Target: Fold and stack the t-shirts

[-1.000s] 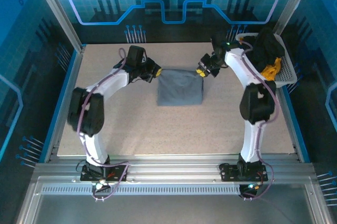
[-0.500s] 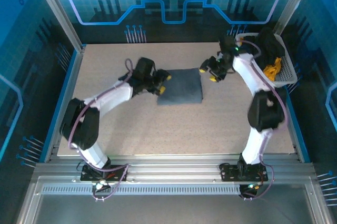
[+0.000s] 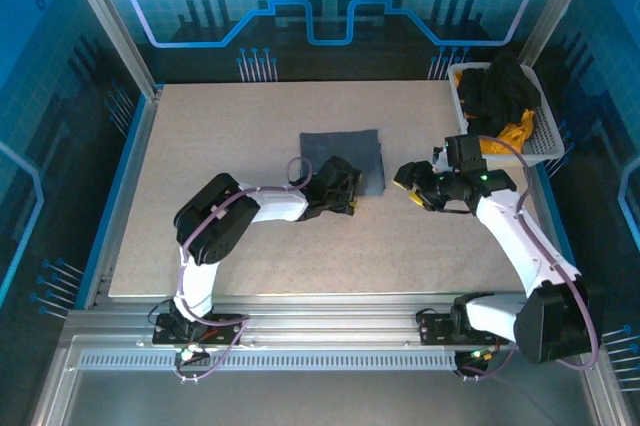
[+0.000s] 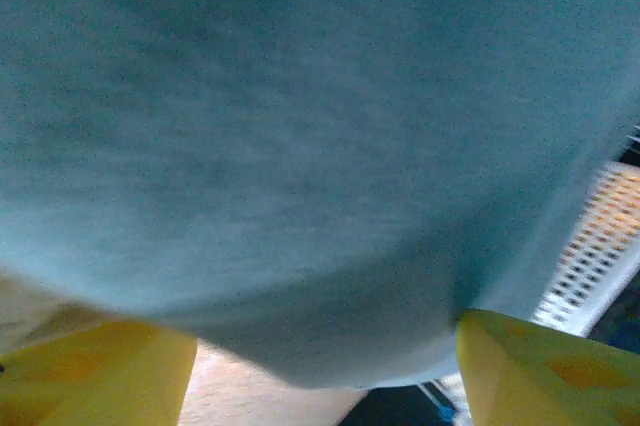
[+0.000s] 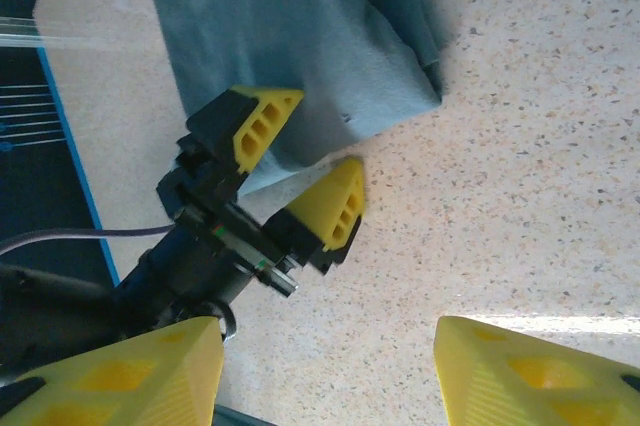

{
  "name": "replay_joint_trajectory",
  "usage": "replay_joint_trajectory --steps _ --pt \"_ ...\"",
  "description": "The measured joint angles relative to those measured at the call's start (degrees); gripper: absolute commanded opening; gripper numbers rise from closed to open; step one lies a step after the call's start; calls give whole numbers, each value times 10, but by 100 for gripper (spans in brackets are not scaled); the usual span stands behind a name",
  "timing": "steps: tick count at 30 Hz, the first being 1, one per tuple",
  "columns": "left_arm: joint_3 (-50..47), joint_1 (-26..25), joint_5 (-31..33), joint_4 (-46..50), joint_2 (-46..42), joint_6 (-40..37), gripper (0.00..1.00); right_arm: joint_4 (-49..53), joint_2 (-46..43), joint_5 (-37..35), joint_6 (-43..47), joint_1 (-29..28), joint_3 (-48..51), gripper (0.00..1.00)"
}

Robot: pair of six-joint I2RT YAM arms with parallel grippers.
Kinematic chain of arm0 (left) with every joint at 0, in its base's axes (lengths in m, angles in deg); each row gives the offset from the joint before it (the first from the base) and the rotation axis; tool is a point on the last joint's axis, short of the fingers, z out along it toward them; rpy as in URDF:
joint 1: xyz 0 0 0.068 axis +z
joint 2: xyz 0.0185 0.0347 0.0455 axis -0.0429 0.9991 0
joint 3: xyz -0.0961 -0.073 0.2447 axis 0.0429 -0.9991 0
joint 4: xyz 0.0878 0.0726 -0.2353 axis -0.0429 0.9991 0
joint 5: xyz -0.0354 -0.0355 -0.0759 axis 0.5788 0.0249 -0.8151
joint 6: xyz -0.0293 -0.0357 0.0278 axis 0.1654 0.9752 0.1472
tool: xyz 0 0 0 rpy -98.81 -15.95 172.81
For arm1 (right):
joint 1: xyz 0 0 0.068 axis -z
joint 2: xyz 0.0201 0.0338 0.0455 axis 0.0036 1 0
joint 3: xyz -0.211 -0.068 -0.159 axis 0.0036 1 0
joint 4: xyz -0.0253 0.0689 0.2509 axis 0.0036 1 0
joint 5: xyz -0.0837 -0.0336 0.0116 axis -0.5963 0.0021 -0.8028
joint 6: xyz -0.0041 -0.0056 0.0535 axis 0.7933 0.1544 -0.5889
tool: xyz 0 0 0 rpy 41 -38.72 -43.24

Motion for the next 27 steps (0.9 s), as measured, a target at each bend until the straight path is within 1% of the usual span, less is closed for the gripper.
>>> replay_joint_trajectory --steps 1,4,6,7,11,13,16,20,22,25,27 --pt "11 0 5 -10 11 10 53 0 -6 2 0 2 0 58" --pt "31 -1 17 -38 47 36 25 1 -19 5 0 7 0 58" --pt "31 0 24 -51 61 38 7 1 -20 6 0 11 0 57" --pt "31 0 30 -56 62 38 1 1 -20 7 0 13 0 57" --pt "24 16 36 -76 62 37 0 2 -15 12 0 17 0 55" --pt "9 38 31 -91 57 32 0 -1 -10 18 3 17 -3 56" --pt "-26 94 12 -113 39 0 0 -13 -7 33 7 17 -6 56" --pt "-66 211 -64 -149 23 -88 0 -39 2 52 16 17 -36 56" --pt "-80 270 -104 -152 16 -131 0 -49 12 60 19 17 -52 56" --pt "-87 355 -161 -135 4 -202 0 -62 27 67 22 17 -68 56" --pt "-71 409 -209 -108 7 -257 0 -66 39 69 23 14 -74 56"
